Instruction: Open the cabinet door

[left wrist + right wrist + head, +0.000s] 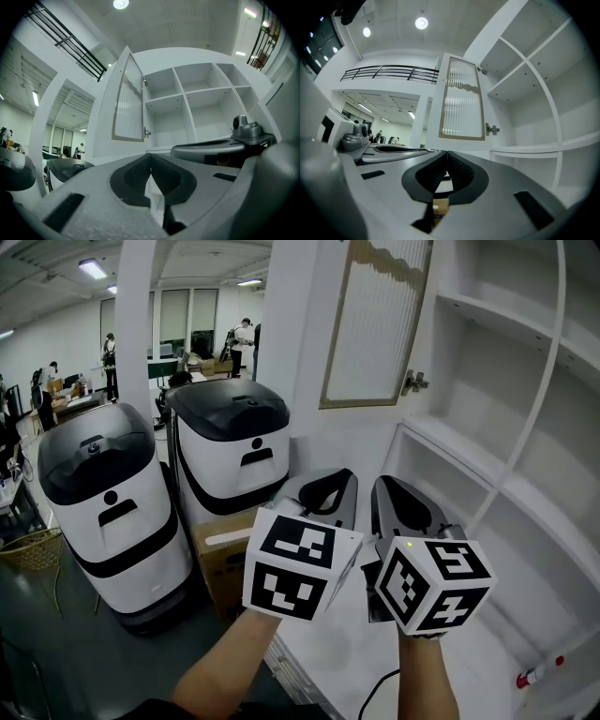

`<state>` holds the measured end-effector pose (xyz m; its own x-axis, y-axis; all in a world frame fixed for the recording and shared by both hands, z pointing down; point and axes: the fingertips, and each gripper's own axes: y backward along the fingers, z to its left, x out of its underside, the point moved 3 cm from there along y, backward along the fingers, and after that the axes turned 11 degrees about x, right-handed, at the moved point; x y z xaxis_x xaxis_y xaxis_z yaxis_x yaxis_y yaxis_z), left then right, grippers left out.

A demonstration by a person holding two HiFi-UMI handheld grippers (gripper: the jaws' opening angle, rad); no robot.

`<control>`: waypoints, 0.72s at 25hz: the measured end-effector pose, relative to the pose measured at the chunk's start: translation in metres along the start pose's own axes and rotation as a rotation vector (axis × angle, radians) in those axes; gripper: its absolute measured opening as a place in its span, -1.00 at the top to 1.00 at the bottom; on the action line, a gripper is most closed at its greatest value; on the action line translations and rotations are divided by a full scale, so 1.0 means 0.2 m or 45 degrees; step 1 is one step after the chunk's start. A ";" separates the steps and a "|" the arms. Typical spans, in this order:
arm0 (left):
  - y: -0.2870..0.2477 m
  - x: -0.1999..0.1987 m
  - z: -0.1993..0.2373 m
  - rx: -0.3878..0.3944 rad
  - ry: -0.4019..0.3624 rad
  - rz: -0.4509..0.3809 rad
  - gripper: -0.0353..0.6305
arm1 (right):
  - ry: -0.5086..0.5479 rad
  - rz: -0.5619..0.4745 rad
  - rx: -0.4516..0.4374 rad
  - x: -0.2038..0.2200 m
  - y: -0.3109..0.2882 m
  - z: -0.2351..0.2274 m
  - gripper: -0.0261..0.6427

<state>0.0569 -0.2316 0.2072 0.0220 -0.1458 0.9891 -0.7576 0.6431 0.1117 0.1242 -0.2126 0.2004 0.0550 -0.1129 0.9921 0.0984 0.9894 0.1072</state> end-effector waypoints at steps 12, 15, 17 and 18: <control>0.00 0.03 -0.17 -0.006 0.007 0.024 0.85 | 0.029 0.014 -0.004 0.03 0.13 -0.09 0.86; 0.00 0.03 -0.17 -0.015 0.005 0.028 0.85 | 0.025 0.015 -0.013 0.03 0.13 -0.09 0.86; 0.01 0.03 -0.17 -0.018 0.005 0.028 0.85 | 0.029 0.016 -0.016 0.03 0.13 -0.08 0.86; 0.01 0.03 -0.16 -0.019 0.005 0.027 0.85 | 0.032 0.015 -0.017 0.03 0.13 -0.08 0.86</control>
<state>0.0773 -0.2068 0.2172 0.0085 -0.1293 0.9916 -0.7479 0.6574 0.0921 0.1426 -0.1898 0.2086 0.0815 -0.1036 0.9913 0.1105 0.9894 0.0944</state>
